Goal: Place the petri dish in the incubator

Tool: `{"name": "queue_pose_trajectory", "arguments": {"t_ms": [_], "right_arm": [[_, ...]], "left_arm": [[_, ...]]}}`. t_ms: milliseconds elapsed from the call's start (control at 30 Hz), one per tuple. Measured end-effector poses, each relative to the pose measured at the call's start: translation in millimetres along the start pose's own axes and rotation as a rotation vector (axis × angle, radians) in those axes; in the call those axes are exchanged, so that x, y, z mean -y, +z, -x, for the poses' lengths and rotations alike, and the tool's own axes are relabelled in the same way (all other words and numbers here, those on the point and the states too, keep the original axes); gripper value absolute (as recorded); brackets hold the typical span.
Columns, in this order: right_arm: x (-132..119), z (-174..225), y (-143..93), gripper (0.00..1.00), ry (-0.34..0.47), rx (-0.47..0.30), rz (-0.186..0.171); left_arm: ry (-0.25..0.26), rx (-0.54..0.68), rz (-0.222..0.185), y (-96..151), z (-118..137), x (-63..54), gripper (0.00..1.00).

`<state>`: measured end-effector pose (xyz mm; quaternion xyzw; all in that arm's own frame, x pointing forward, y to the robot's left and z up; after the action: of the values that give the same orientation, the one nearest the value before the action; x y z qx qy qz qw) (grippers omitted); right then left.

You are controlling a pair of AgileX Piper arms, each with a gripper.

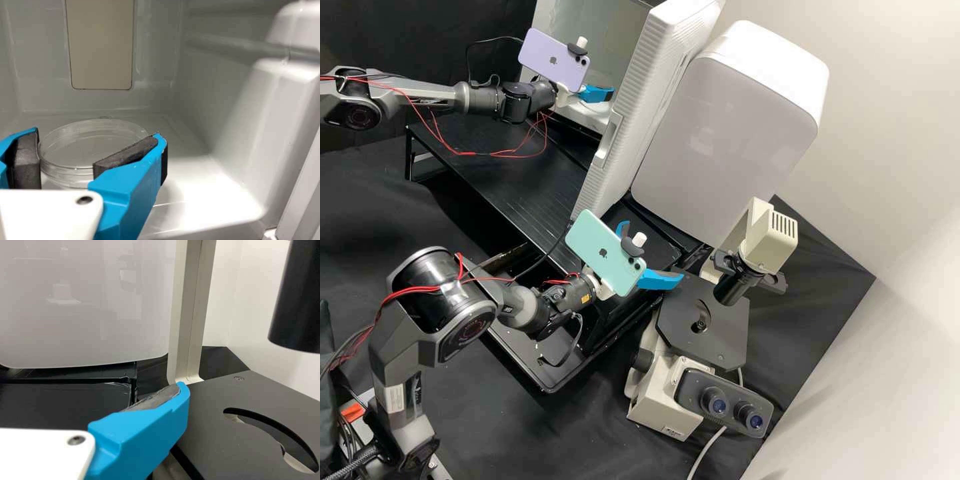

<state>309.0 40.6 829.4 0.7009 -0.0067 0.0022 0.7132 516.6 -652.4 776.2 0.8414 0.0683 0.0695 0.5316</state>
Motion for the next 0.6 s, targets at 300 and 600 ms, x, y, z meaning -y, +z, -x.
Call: {"name": "queue_pose_trajectory", "arguments": {"t_ms": [300, 600], "right_arm": [[0.0, 0.0, 0.0, 1.0, 0.0, 0.0, 0.0], [0.0, 0.0, 0.0, 1.0, 0.0, 0.0, 0.0]], "left_arm": [[-0.019, 0.003, -0.012, -1.1, -2.5, 9.1, 0.0], [-0.046, -0.007, -0.031, -4.2, -6.2, 23.0, 0.0]]}}
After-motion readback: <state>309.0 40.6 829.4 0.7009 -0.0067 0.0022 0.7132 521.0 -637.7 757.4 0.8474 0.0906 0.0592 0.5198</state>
